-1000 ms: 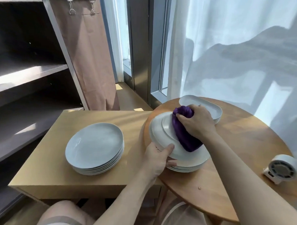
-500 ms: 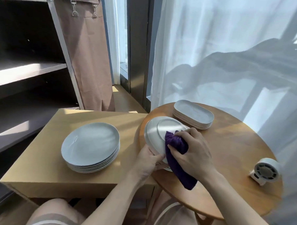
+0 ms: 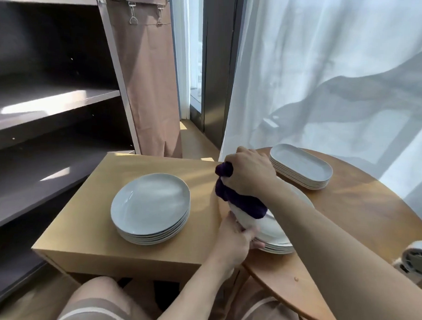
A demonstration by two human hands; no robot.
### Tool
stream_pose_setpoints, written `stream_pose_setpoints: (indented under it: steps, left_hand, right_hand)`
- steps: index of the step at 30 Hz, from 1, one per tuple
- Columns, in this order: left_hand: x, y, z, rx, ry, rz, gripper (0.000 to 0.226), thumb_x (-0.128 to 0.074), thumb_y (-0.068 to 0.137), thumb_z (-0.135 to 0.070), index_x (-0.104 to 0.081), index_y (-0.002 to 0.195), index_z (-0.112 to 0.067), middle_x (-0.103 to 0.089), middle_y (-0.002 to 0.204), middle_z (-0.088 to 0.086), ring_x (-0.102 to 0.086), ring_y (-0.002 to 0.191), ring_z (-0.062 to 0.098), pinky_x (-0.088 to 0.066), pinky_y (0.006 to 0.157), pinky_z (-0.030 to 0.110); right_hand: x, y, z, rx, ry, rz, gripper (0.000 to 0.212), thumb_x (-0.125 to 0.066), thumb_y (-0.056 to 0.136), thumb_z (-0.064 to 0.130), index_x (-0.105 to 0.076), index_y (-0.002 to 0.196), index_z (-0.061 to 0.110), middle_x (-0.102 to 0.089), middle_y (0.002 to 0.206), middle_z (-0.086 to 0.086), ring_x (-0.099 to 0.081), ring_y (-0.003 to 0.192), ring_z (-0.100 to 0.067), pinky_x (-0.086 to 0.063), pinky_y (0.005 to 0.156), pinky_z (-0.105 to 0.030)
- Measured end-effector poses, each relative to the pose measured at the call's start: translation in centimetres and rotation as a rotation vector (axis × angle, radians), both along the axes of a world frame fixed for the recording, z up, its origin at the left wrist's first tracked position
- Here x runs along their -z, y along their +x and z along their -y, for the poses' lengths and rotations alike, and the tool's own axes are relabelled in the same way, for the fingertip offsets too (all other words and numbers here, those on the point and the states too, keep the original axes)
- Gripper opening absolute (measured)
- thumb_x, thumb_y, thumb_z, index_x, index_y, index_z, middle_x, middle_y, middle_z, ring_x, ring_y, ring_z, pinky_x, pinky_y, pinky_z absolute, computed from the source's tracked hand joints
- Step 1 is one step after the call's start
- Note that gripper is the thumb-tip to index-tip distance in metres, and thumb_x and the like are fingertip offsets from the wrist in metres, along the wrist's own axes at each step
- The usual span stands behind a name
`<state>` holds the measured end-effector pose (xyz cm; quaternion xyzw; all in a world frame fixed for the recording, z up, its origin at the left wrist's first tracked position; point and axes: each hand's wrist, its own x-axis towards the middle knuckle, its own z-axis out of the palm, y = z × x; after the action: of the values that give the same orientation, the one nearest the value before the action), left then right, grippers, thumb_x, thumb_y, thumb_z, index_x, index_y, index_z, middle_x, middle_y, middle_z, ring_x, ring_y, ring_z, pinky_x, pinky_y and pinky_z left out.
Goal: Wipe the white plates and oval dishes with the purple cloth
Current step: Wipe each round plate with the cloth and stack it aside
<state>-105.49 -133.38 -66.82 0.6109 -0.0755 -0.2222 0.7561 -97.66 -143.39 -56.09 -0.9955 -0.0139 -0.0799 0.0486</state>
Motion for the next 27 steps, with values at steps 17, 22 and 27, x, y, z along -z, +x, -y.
stream_pose_setpoints:
  steps: [17, 22, 27]
  left_hand:
    - [-0.3, -0.5, 0.1, -0.013, 0.011, -0.013, 0.035, -0.065, 0.097, 0.0, -0.052, 0.129, -0.002, -0.069, 0.122, 0.016, -0.071, 0.098, 0.025, -0.058, 0.062, 0.028]
    - [-0.7, -0.4, 0.0, -0.011, -0.012, -0.01, 0.033, -0.061, 0.097, 0.003, -0.052, 0.129, -0.001, -0.069, 0.121, 0.018, -0.071, 0.092, 0.022, -0.059, 0.057, 0.025]
    - [-1.2, -0.1, -0.2, 0.037, -0.036, -0.03, 0.034, -0.061, 0.098, 0.001, -0.053, 0.13, -0.01, -0.071, 0.122, 0.013, -0.073, 0.099, 0.024, -0.063, 0.067, 0.03]
  right_hand:
    - [4.9, -1.7, 14.3, 0.574, 0.832, 0.026, 0.028, -0.066, 0.09, 0.047, -0.069, 0.098, 0.02, -0.071, 0.091, 0.0, -0.062, 0.095, -0.028, -0.048, 0.091, -0.04]
    - [6.3, -6.6, 11.9, 0.606, 0.677, 0.227, 0.031, -0.06, 0.09, 0.054, -0.054, 0.08, 0.026, -0.061, 0.089, 0.004, -0.057, 0.091, -0.028, -0.036, 0.075, -0.035]
    - [6.3, -10.9, 9.3, 0.548, 0.713, 0.187, 0.053, -0.055, 0.077, 0.077, -0.057, 0.103, 0.031, -0.059, 0.11, -0.001, -0.055, 0.109, -0.026, -0.045, 0.095, -0.041]
